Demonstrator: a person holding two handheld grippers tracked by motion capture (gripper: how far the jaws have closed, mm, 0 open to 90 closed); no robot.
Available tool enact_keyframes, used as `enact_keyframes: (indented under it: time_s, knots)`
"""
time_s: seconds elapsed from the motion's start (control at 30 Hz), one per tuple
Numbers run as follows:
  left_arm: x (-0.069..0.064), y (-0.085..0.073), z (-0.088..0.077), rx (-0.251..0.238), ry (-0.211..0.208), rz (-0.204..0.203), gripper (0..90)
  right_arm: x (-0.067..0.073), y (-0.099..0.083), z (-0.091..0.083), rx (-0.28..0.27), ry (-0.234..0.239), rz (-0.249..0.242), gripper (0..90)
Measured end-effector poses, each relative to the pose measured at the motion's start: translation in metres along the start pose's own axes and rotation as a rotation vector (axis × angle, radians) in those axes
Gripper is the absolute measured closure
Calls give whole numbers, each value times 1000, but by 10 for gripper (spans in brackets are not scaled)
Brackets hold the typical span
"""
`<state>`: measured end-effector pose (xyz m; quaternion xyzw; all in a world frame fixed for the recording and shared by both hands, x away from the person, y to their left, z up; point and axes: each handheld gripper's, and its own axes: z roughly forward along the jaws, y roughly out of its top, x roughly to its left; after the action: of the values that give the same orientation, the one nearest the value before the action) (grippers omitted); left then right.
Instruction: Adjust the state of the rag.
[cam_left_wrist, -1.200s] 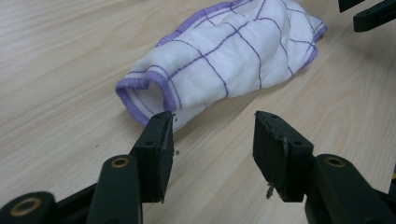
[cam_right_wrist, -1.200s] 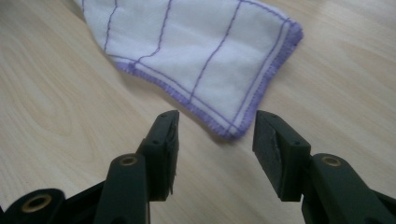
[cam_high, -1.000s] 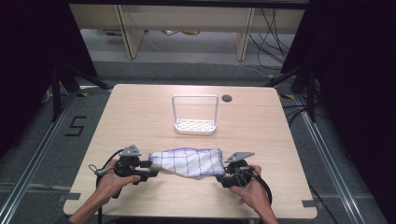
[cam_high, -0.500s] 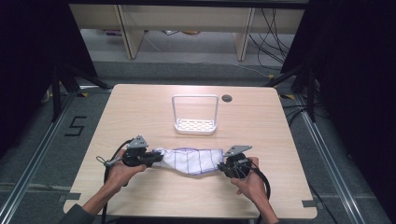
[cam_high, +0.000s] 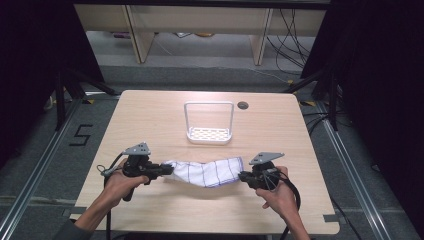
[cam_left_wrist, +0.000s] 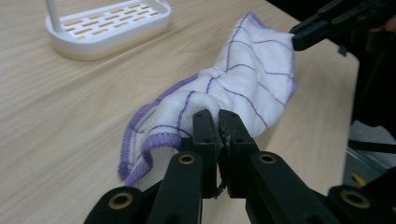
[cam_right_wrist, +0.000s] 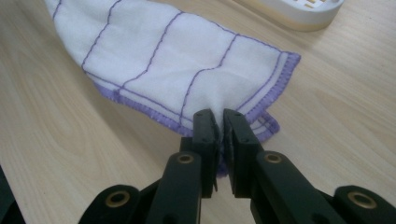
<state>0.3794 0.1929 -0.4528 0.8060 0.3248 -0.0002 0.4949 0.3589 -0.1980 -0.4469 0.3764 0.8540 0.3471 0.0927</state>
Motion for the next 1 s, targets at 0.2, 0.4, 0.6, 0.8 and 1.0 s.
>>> enact_keyframes:
  time_s: [0.2, 0.4, 0.6, 0.8, 1.0]
  knots:
    - [-11, -5, 3, 21, -27, 7, 855, 5, -6, -3, -1, 11, -26, 870]
    - [-14, -11, -2, 26, -50, -6, 856, 18, -8, -12, -1, 2, -71, 890]
    - [-22, -26, -15, 34, -112, -56, 855, 30, -19, -28, -36, 19, -55, 889]
    - [-33, -48, -15, 76, -132, -76, 847, 42, -37, -32, -35, 27, -42, 888]
    - [-35, -67, -13, 123, -129, -73, 841, 46, -55, -18, 27, 31, -24, 883]
